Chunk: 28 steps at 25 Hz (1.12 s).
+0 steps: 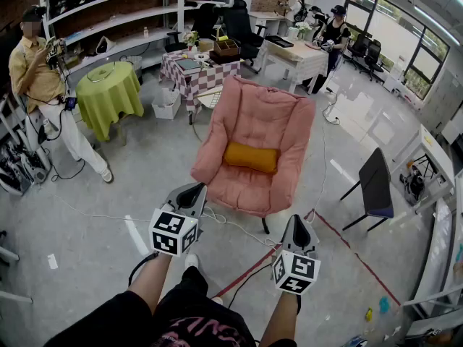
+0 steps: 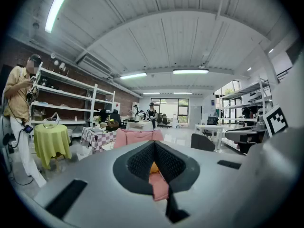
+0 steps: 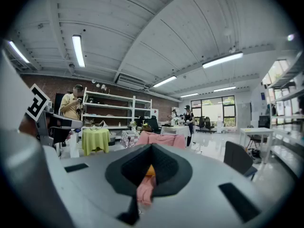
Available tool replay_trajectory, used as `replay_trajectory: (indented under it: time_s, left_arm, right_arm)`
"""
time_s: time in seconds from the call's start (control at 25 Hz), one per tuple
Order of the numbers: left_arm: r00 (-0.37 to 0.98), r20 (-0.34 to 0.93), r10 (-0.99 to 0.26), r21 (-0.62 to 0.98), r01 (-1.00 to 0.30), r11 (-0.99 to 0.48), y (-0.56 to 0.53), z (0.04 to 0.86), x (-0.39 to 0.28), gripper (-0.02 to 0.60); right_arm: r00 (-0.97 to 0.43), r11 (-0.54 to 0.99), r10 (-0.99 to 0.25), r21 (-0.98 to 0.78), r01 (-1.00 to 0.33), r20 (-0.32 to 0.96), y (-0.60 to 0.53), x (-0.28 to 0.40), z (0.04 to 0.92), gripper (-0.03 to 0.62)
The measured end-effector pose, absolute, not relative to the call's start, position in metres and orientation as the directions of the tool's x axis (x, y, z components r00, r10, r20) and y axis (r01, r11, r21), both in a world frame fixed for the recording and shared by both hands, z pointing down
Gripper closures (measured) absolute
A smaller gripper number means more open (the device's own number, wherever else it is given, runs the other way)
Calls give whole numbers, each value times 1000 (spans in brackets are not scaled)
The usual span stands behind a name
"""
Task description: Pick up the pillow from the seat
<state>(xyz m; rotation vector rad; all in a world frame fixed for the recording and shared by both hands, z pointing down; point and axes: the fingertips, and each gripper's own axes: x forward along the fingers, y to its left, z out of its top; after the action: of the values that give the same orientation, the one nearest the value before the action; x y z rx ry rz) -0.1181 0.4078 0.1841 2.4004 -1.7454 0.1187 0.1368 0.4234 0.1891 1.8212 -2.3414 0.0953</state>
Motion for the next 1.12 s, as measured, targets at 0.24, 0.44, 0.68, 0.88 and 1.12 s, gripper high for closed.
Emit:
replay_trajectory:
  time_s: [0.24,0.44,0.68,0.88,1.12]
  left_arm:
    - [313,174,-934,89,-949,-302,390,187,-119,572]
    - [324,175,-930,77,-946,-315,380,188,-116,572]
    - [329,181,-927,83,-944,-319,370,192,-114,572]
    - [313,189,-931,80,-950,-303,355,197,-123,572]
    - [328,199,-923,90,-944,-317,320,206,-134,572]
  right_arm:
    - [-237,252,-956,70,-965,174,407,135,186,574]
    - [-234,251,-956,80,-965,177,399,135,188,574]
    - [-236,251,-954,66,-966,183,389,137,191,574]
    - [-230,250,-953,89,-964,195,376,131,194,574]
    - [-216,241,-949,89,-966,229,342,121,206,574]
